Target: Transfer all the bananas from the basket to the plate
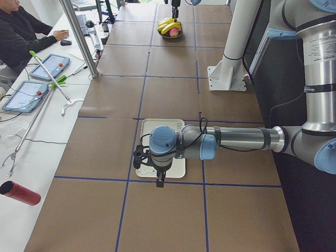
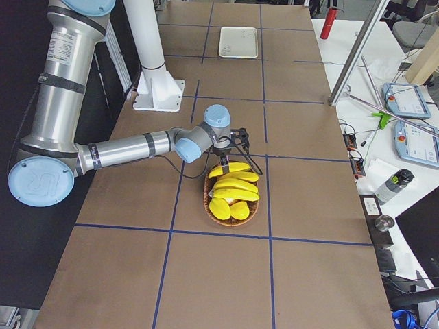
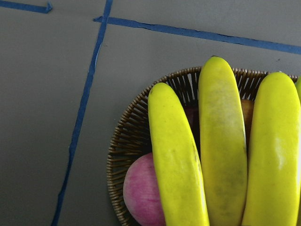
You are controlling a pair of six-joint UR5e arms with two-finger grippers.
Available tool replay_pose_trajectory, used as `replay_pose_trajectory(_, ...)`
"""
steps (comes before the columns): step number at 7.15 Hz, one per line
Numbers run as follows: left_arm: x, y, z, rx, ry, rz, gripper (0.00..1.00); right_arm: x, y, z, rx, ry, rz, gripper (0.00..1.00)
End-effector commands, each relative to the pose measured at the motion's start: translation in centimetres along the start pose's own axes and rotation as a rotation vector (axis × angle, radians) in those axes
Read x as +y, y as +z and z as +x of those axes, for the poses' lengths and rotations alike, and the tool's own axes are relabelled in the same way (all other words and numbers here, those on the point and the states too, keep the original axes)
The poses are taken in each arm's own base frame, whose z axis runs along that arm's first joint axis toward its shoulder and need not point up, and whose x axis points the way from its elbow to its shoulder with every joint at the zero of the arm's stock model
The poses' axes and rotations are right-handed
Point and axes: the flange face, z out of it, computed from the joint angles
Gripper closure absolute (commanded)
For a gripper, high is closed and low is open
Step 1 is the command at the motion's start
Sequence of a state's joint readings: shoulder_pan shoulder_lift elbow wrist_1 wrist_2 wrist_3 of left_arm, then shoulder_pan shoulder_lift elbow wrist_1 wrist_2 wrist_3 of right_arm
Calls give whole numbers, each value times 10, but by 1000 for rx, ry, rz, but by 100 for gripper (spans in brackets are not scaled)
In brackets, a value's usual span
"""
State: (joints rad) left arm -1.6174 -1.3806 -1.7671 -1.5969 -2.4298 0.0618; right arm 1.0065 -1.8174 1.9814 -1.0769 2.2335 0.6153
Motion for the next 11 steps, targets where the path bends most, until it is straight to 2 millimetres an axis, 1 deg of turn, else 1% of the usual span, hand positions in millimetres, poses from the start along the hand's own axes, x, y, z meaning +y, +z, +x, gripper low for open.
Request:
replay_pose_trajectory(1,0,0,0,0,-1,1,0,3,17,4,29,-3,-20,2)
replay_pose_trajectory(2,0,0,1,0,3,1,0,4,22,5,31,-3,-29,2)
replay_pose_trajectory(3,0,-1,0,0,2,2,0,3,21,5,31,-3,-28,10)
replay_pose_trajectory(4,0,-1,0,0,2,2,0,3,21,4,30,-6,-27,32)
replay_pose_trajectory(5,0,-1,1,0,3,3,0,3,21,5,31,-4,-27,63)
replay_pose_trajectory(6,0,0,1,0,3,1,0,3,21,5,30,-11,-26,80)
replay_pose_trajectory(7,-1,-1,1,0,1,3,0,3,20,3,27,-17,-24,94)
replay_pose_trajectory(8,-1,-1,1,0,0,3,0,2,15,0,20,-24,-15,99)
replay_pose_trajectory(9,-1,-1,0,0,-1,2,0,-1,-8,-12,2,-56,31,99)
replay_pose_trajectory(10,-1,-1,0,0,-3,2,0,-7,-44,-6,-7,-33,103,99)
replay_pose_trajectory(11,-1,-1,2,17,-4,2,0,-3,-77,-5,-18,-19,154,99)
